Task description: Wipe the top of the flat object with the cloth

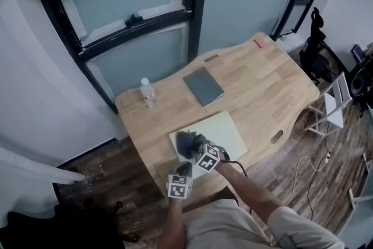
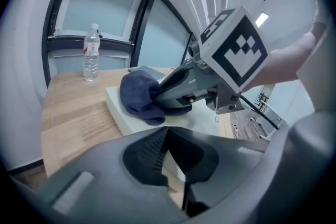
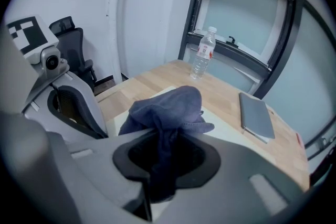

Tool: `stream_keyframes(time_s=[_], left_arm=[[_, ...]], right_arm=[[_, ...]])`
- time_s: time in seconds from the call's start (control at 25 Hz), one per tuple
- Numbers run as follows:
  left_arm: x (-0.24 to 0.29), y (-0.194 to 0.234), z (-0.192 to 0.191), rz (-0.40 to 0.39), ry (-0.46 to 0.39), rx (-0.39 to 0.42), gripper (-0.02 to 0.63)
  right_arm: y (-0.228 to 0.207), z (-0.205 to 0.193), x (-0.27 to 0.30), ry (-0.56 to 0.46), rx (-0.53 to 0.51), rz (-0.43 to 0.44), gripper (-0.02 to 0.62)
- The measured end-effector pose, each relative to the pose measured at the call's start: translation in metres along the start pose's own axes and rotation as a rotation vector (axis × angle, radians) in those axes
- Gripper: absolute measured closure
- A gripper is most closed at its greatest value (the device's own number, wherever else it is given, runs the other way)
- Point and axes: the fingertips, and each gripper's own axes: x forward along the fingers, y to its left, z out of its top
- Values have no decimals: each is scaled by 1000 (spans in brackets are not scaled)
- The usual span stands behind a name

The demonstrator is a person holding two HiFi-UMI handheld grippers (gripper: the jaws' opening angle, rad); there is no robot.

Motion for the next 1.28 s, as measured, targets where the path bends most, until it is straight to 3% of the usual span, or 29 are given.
stream_keyframes(time_s=[0.2, 0.4, 0.76, 1.28], left_arm=[[-8, 1, -6, 11, 2, -20, 598], [-9, -2, -7, 25, -1, -31, 598], [-18, -11, -16, -3, 23, -7, 598], [-18, -10, -17, -11, 37, 40, 598]], right_arm=[[6, 10, 2, 6, 29, -6, 517], [32, 26, 7, 20, -26, 32, 517], [29, 24, 7, -19, 62, 28, 517], [46, 28, 0, -31, 14, 50, 517]])
